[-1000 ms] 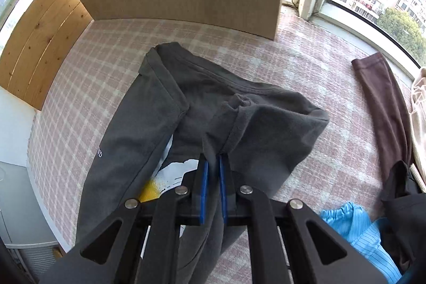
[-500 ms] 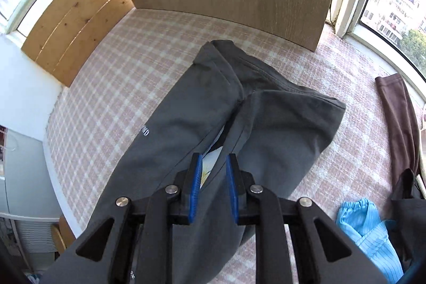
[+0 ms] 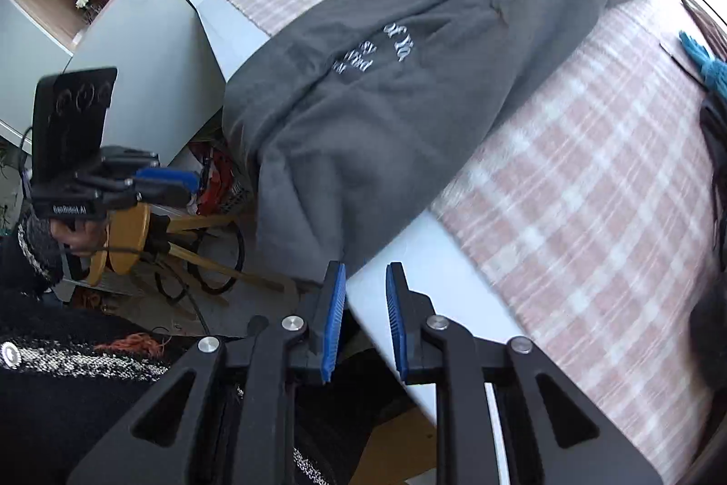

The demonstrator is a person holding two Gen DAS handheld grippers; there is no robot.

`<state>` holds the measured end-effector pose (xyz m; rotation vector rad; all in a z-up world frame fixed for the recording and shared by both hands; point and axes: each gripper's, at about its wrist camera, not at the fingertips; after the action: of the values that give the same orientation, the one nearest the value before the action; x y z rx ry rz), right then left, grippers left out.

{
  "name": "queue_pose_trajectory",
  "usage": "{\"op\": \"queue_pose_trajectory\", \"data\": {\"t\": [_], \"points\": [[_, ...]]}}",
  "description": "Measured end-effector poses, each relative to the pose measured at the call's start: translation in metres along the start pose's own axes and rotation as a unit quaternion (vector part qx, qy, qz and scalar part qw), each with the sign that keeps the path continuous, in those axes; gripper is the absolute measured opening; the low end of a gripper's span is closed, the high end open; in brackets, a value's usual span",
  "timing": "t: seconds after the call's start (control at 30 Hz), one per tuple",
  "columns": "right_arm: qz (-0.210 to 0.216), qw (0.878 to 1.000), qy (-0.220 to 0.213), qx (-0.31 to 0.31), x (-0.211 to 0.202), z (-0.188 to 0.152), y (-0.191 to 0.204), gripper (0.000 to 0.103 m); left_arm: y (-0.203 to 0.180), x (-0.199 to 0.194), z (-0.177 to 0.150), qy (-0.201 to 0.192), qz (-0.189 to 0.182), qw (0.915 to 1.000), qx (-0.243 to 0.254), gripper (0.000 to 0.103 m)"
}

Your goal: Fold clothes

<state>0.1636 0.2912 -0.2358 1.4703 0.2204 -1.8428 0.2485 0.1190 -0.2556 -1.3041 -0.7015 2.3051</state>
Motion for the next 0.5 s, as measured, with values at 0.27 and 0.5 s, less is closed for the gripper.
{"op": "queue_pose_trajectory", "data": {"t": [0.27,0.5], "points": [[-0.053,0.998,-0.037,0.016,0.014,-0.023,0.017,0.019,-0.035,0.017,0.013,0.089,-0.021,0.9871,0.132,0.014],[-0.078,0.995,-0.058,-0.033,-0.012,-0.014,0.021,0.021,-0.048,0.009,0.022,0.096,-0.002,0.9800,0.175,0.014]]}}
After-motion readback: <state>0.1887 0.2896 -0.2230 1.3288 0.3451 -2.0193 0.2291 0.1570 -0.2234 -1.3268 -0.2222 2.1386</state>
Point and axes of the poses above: each gripper's, at about its wrist camera, not at the fingertips, and x roughly the way its jaws point, y to its left, z to its top, and after that the axes turned 4 degrees about x, right-handed
